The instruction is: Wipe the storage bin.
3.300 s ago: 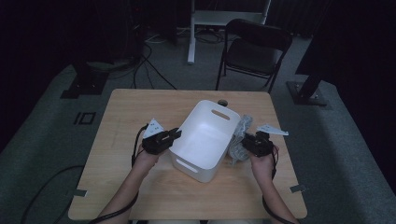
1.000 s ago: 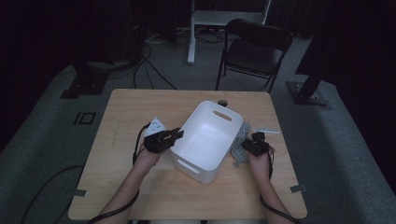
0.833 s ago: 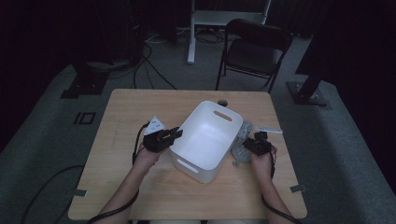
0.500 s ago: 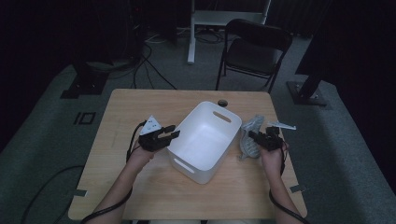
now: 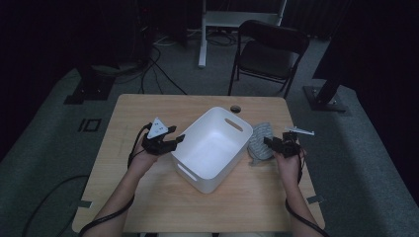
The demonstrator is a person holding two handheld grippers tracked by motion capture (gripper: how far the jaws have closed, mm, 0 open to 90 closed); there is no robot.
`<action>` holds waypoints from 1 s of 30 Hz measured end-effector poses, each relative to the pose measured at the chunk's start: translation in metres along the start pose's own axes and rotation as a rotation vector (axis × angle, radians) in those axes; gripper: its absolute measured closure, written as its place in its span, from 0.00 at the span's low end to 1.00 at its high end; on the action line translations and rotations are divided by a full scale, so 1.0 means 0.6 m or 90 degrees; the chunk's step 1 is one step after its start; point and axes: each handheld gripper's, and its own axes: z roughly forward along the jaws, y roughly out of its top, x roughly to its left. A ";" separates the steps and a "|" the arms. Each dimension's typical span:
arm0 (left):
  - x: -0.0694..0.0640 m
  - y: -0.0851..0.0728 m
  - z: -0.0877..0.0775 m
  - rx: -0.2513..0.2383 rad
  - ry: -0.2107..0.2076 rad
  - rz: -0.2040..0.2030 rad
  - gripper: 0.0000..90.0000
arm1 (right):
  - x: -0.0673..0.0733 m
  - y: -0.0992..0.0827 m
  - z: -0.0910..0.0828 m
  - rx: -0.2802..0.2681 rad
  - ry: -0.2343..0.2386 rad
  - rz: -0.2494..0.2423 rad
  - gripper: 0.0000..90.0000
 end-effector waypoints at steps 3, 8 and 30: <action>0.012 0.003 0.001 0.011 0.014 0.009 0.51 | 0.003 -0.004 -0.010 -0.005 0.012 -0.007 0.52; 0.027 0.003 0.002 0.012 0.027 0.025 0.49 | 0.012 -0.011 -0.032 -0.016 0.028 -0.019 0.50; 0.049 -0.005 -0.042 -0.060 -0.047 -0.082 0.31 | 0.032 -0.046 -0.064 -0.055 0.148 -0.102 0.14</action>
